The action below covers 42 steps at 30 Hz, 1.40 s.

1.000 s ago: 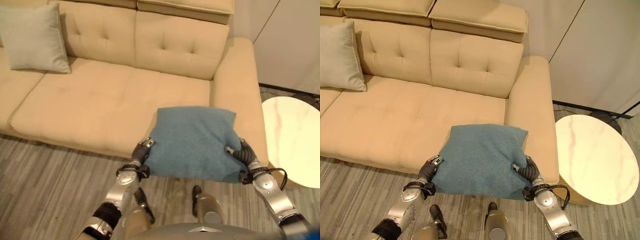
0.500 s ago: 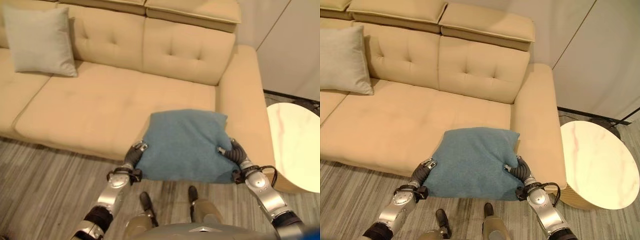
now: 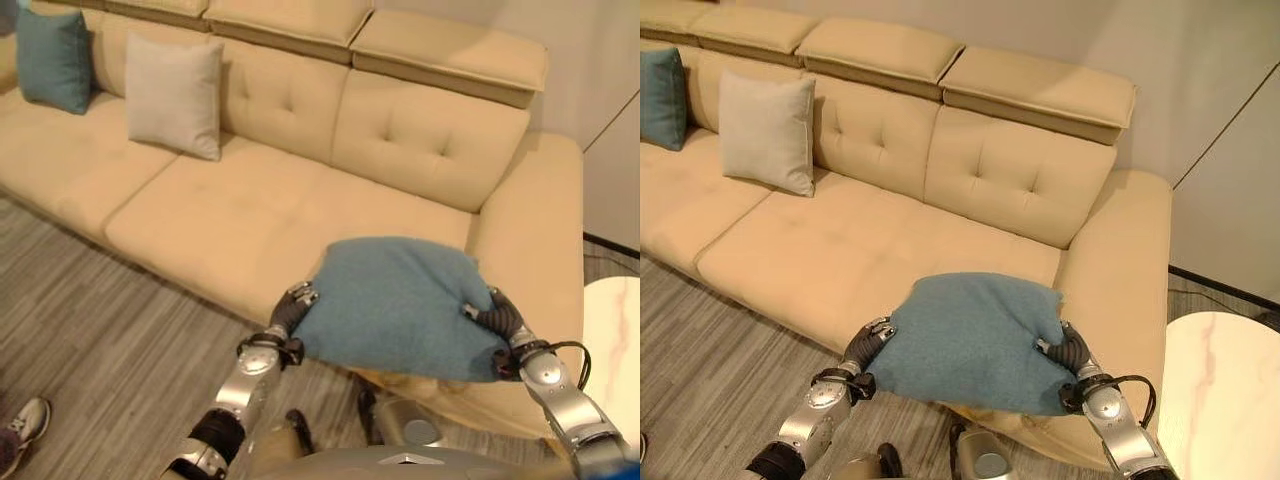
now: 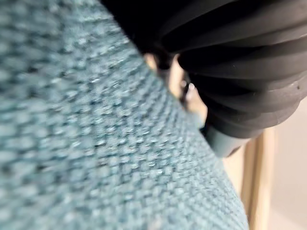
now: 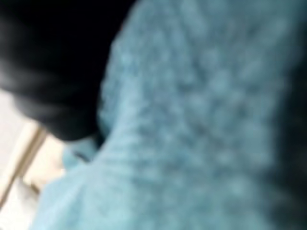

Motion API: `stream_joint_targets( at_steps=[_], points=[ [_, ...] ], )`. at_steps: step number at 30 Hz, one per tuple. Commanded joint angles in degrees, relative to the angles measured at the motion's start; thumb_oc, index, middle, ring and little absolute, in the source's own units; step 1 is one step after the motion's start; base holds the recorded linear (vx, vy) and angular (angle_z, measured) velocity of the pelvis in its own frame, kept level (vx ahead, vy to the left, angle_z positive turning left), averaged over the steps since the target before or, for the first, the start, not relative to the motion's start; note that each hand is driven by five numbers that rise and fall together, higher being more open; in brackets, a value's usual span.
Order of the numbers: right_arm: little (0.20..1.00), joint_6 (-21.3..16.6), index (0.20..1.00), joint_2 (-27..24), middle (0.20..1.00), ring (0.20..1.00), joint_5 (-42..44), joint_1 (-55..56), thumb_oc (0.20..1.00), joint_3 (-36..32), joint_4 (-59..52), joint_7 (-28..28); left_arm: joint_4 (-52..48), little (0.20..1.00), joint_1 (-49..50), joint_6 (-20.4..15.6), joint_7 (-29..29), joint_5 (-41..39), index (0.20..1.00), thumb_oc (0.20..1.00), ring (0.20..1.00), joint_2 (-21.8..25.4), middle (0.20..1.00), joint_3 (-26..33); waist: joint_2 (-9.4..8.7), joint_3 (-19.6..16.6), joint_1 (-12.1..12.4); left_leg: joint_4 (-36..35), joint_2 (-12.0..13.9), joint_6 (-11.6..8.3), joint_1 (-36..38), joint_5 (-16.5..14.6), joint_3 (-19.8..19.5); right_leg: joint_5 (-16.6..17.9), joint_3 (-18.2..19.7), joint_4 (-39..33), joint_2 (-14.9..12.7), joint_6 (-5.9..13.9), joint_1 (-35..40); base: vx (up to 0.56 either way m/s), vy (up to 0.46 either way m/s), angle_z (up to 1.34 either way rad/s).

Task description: Pick up all the scattered cushions and arrange them neatly on the sofa.

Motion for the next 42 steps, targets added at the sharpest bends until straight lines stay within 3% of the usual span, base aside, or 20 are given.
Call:
stream_joint_targets(
  at_steps=[1, 4, 5, 7, 12, 16, 18, 20, 24, 28, 32, 33, 34, 37, 38, 39, 40, 42],
  points=[
    [0.2, -5.82, 0.2, -0.48, 0.2, 0.2, 0.23, -1.71, 0.2, -0.97, -7.09, -0.08, -4.86, 0.2, -3.05, -4.57, -1.68, 0.24, 0.2, 0.2, 0.2, -2.21, 0.2, 0.45, -2.46, -4.28, -0.96, -4.82, 0.08, -1.97, 3.81, -4.56, -1.98, 6.41, 3.71, -11.94, -0.78, 8.59, 2.66, 0.09, 0.062, 0.21],
    [0.2, -5.43, 0.2, -0.64, 0.2, 0.2, 0.16, -1.54, 0.2, -1.67, -7.18, -0.39, -5.4, 0.2, -3.01, -4.69, -0.99, 0.01, 0.2, 0.2, 0.2, -1.78, 0.2, 0.57, -1.79, -3.97, -0.04, -10.92, 1.72, -3.51, 2.37, 0.43, -4.94, 4.56, 3.83, -10.63, -1.12, 8.73, 3.07, 0.13, 0.096, -0.02],
    [0.2, -5.32, 0.2, -0.64, 0.2, 0.2, 0.05, -1.42, 0.2, -1.85, -7.13, -0.31, -5.48, 0.2, -2.92, -4.72, -1.11, -0.19, 0.2, 0.2, 0.2, -1.8, 0.2, 0.53, -1.56, -3.98, -0.05, -11.54, 1.59, -3.55, 2.49, 0.47, -5.14, 4.42, 3.86, -10.36, -1.22, 8.86, 3.11, 0.24, 0.191, -0.14],
    [0.2, -4.95, 0.2, -0.46, 0.2, 0.2, -0.58, -1.59, 0.2, -2.15, -6.9, -0.08, -5.69, 0.2, -2.46, -4.48, -1.48, 0.01, 0.2, 0.2, 0.2, -1.76, 0.2, 0.17, -0.44, -4.06, -0.24, -13.22, 0.3, -3.29, 4.03, -0.41, -4.23, 4.09, 4.39, -9.59, -2.67, 9.79, 4.12, 0.29, 0.281, -0.15],
    [0.2, -4.54, 0.2, 0.53, 0.2, 0.2, -1.22, -3.67, 0.2, -0.96, -6.62, -0.02, -6.11, 0.2, -2.96, -4.58, -1.49, 0.72, 0.2, 0.2, 0.2, -0.69, 0.2, 0.32, -0.14, -4.15, 0.64, -12.79, -3.55, -1.03, 4.51, -3.08, -2.86, 4.87, 6.69, -8.91, -5.78, 11.86, 4.21, 0.16, 0.219, -0.36],
    [0.2, -4.42, 0.2, 1.29, 0.2, 0.2, -1.18, -5.52, 0.2, 0.1, -6.21, -0.02, -6.25, 0.2, -3.99, -4.74, -1.19, 1.02, 0.2, 0.2, 0.2, 0.31, 0.2, 0.72, -0.08, -3.78, 0.97, -12.79, -4.97, 0.53, 4.99, -4.4, -0.74, 6.13, 7.94, -6.06, -6.59, 13.14, 2.35, 0.09, 0.196, -0.35],
    [0.2, -4.73, 0.2, 2.28, 0.2, 0.2, -0.78, -7.71, 0.2, 1.7, -5.37, -0.29, -6.27, 0.2, -4.37, -4.97, -0.48, 1.13, 0.2, 0.2, 0.2, 1.16, 0.2, 1.66, 0.15, -3.42, 1.53, -14.21, -5.75, 1.73, 6.56, -5.24, 2.28, 7.97, 6.07, -1.49, -7.18, 14.23, -0.41, 0.1, 0.181, -0.55],
    [0.2, -4.67, 0.2, 2.47, 0.2, 0.2, -0.53, -8.24, 0.2, 2.1, -5.32, -0.18, -6.36, 0.2, -4.19, -5.1, -0.39, 0.94, 0.2, 0.2, 0.2, 1.33, 0.2, 2.01, 0.13, -3.33, 1.6, -14.76, -6.07, 1.9, 7.31, -5.16, 2.79, 8.32, 5.26, -1.07, -6.8, 14.21, -1.06, 0.11, 0.095, -0.69],
    [0.2, -4.86, 0.2, 2.31, 0.2, 0.2, 0.54, -9.74, 0.2, 2.58, -5.5, 0.21, -6.98, 0.2, -2.8, -5.05, -0.75, 0.71, 0.2, 0.2, 0.2, 1.66, 0.2, 2.82, 0.22, -3.9, 0.51, -18.98, -8.6, 2.39, 12.41, -7.16, 4.79, 8.78, 1.12, -6.23, -2.3, 13.64, -4.82, 0.19, 0.083, -0.51],
    [0.2, -5.14, 0.2, 1.86, 0.2, 0.2, 0.52, -8.97, 0.2, 2.0, -5.48, 0.13, -6.05, 0.2, -3.29, -4.75, -1.16, 1.15, 0.2, 0.2, 0.2, 0.74, 0.2, 2.61, -0.24, -3.68, -1.53, -20.18, -10.4, 2.96, 14.54, -7.61, 4.32, 12.12, -1.56, -10.1, 0.15, 13.38, -8.08, 0.18, 0.021, -0.12],
    [0.2, -4.98, 0.2, 1.27, 0.2, 0.2, 0.32, -7.44, 0.2, 1.4, -4.92, 0.07, -5.62, 0.2, -4.24, -4.82, -1.59, 1.76, 0.2, 0.2, 0.2, -0.62, 0.2, 1.62, -0.69, -3.26, -4.49, -19.51, -12.28, 3.65, 16.71, -10.14, 1.29, 13.81, 0.55, -11.3, 2.23, 13.75, -10.92, 0.23, 0.001, 0.56],
    [0.2, -5.14, 0.2, 0.69, 0.2, 0.2, 0.21, -5.85, 0.2, 0.85, -5.06, 0.22, -5.22, 0.2, -4.2, -5.07, -2.29, 2.23, 0.2, 0.2, 0.2, -1.41, 0.2, 0.9, -0.78, -3.84, -5.28, -18.48, -13.3, 3.77, 17.66, -11.8, -0.31, 14.14, 3.28, -12.72, 2.59, 12.77, -9.04, 0.24, -0.028, 0.34],
    [0.2, -5.21, 0.2, 0.25, 0.2, 0.2, 0.2, -5.44, 0.2, 0.43, -5.19, 0.29, -5.24, 0.2, -4.17, -5.04, -2.52, 2.59, 0.2, 0.2, 0.2, -1.72, 0.2, 0.65, -0.44, -3.91, -5.31, -17.35, -13.33, 3.77, 18.01, -12.74, -0.68, 13.97, 3.38, -12.39, 2.7, 12.31, -8.16, 0.27, -0.048, 0.26],
    [0.2, -5.24, 0.2, -0.47, 0.2, 0.2, 0.02, -4.26, 0.2, -0.35, -5.23, 0.24, -4.82, 0.2, -4.33, -5.06, -2.61, 2.42, 0.2, 0.2, 0.2, -2.21, 0.2, 0.13, -0.13, -4.38, -5.92, -14.19, -13.25, 2.81, 17.29, -13.41, -1.22, 13.5, 4.19, -11.48, 2.76, 11.63, -7.2, 0.13, -0.064, 0.38],
    [0.2, -5.57, 0.2, -0.7, 0.2, 0.2, 0.0, -2.5, 0.2, -1.9, -5.95, 0.51, -4.69, 0.2, -3.92, -5.12, -2.86, 2.06, 0.2, 0.2, 0.2, -2.61, 0.2, -0.05, 0.28, -4.48, -6.15, -8.29, -10.92, 0.14, 16.71, -12.1, -0.26, 12.17, 2.72, -11.34, 1.98, 10.37, -4.74, 0.17, -0.109, 0.17],
    [0.2, -5.56, 0.2, -0.66, 0.2, 0.2, 0.0, -2.44, 0.2, -1.94, -6.0, 0.53, -4.69, 0.2, -3.91, -5.12, -2.85, 2.06, 0.2, 0.2, 0.2, -2.56, 0.2, -0.08, 0.13, -4.67, -6.26, -8.15, -11.02, 0.12, 16.39, -11.94, -0.36, 12.35, 2.66, -11.48, 1.82, 10.32, -4.89, 0.2, -0.211, 0.39],
    [0.2, -5.67, 0.2, -1.36, 0.2, 0.2, 0.18, -2.45, 0.2, -2.25, -6.75, 0.44, -4.64, 0.2, -4.27, -5.05, -2.78, 2.0, 0.2, 0.2, 0.2, -2.04, 0.2, -0.11, -1.13, -4.54, -6.02, 3.77, -6.9, -3.27, 12.13, -5.7, 0.35, 11.72, 1.98, -12.06, 1.34, 8.73, -2.0, 0.15, -0.175, 0.75],
    [0.2, -5.8, 0.2, -1.43, 0.2, 0.2, 0.72, -2.77, 0.2, -1.89, -6.84, 0.37, -4.3, 0.2, -4.56, -5.21, -2.29, 1.92, 0.2, 0.2, 0.2, -2.1, 0.2, 0.3, -2.37, -4.67, -4.89, 8.95, -4.97, -3.89, 9.43, -3.34, 0.77, 10.64, 3.22, -13.3, 1.54, 7.39, 0.48, 0.15, -0.129, 0.59]
  ],
)
